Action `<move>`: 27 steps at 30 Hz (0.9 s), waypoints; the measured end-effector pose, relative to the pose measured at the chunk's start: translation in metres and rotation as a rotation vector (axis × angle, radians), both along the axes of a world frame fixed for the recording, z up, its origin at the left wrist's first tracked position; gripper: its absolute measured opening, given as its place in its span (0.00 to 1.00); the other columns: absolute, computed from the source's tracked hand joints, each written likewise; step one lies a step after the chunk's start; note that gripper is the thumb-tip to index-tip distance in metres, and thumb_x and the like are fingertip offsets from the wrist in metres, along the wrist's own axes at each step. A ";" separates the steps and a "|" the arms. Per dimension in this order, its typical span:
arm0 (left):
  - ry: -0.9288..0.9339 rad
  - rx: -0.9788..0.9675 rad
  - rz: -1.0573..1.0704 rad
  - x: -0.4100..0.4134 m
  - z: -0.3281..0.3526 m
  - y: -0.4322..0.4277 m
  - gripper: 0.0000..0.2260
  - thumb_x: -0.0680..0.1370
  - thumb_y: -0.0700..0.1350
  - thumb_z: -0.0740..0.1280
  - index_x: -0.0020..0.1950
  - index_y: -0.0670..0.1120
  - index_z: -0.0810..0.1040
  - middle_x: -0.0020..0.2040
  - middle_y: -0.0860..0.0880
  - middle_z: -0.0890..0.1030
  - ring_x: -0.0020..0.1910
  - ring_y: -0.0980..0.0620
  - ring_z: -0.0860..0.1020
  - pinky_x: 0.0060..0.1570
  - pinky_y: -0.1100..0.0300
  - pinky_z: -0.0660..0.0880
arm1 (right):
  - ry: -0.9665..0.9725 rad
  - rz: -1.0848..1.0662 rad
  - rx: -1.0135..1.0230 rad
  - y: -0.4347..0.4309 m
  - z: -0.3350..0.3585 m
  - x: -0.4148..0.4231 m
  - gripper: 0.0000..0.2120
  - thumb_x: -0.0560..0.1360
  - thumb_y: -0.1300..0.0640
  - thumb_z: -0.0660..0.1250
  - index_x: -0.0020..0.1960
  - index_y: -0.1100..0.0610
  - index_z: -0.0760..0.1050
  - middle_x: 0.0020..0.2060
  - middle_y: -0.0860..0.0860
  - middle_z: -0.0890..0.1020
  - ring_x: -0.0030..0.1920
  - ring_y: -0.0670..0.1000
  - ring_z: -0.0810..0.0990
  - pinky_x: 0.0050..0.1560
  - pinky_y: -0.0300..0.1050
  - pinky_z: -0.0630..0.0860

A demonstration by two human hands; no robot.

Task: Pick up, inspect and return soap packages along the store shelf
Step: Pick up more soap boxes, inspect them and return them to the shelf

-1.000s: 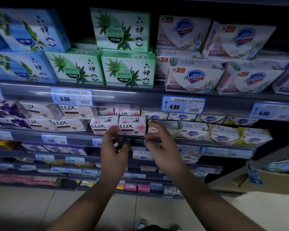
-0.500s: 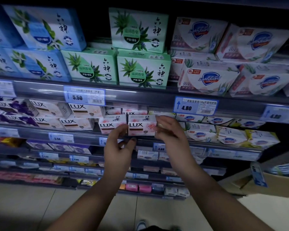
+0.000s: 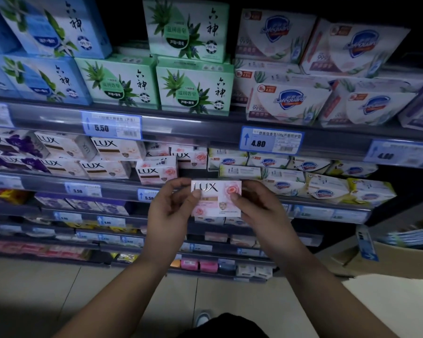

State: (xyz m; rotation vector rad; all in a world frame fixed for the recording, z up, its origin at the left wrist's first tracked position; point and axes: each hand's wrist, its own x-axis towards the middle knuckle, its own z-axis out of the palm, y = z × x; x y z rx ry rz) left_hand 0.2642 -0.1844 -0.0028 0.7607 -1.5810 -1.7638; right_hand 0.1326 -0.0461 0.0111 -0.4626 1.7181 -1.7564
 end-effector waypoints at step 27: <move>-0.070 0.309 -0.020 0.017 0.003 -0.007 0.13 0.85 0.37 0.60 0.58 0.47 0.84 0.56 0.42 0.86 0.57 0.42 0.84 0.50 0.56 0.83 | 0.077 0.114 -0.216 -0.001 0.005 0.016 0.11 0.80 0.60 0.69 0.61 0.49 0.78 0.57 0.48 0.85 0.57 0.48 0.85 0.46 0.41 0.82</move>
